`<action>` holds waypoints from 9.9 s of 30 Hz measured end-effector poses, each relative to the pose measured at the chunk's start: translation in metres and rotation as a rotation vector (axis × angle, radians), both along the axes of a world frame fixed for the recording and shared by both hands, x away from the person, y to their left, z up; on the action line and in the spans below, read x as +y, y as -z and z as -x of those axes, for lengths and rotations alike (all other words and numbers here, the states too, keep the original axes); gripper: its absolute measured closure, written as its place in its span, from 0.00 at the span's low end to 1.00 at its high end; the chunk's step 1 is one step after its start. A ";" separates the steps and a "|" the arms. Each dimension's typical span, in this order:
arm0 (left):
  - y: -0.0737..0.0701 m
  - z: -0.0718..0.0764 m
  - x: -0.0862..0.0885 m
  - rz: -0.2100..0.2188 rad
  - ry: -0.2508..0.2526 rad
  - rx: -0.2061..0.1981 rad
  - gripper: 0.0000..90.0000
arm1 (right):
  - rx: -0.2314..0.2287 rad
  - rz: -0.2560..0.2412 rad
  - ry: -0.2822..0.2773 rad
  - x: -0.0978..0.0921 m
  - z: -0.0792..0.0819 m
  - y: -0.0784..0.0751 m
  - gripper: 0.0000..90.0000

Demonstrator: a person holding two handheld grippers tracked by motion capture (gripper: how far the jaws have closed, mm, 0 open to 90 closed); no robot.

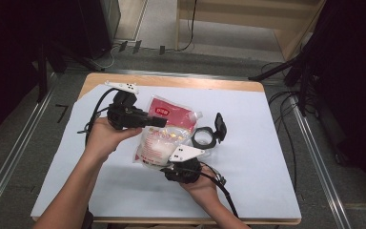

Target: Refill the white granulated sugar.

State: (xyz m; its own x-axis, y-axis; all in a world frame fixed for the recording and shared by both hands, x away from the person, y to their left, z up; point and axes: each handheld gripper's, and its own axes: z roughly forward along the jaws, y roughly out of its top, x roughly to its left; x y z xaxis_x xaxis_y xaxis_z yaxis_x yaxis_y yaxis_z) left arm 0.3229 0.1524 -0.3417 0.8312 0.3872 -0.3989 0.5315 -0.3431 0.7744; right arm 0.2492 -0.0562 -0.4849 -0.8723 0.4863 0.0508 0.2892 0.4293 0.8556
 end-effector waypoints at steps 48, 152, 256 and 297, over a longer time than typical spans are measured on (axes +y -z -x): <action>0.041 -0.010 -0.023 0.068 0.037 0.009 0.87 | 0.129 -0.064 -0.132 0.002 0.004 -0.008 0.70; 0.023 0.008 -0.059 -0.093 -0.094 0.153 0.88 | 0.189 -0.063 -0.016 0.020 0.016 -0.015 0.68; -0.008 -0.013 -0.072 -0.203 -0.148 0.170 0.95 | 0.234 -0.155 -0.077 0.023 -0.005 -0.035 0.69; -0.017 -0.004 -0.068 -0.184 -0.113 0.182 0.76 | 0.251 -0.219 -0.075 0.017 0.002 -0.031 0.70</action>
State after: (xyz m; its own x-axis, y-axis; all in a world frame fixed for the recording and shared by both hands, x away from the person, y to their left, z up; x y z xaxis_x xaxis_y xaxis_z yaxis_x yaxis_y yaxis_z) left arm 0.3273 0.0848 -0.3244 0.7001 0.5530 -0.4517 0.6987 -0.4002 0.5931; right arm 0.2476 -0.0394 -0.4541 -0.8520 0.3754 0.3649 0.4774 0.2709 0.8359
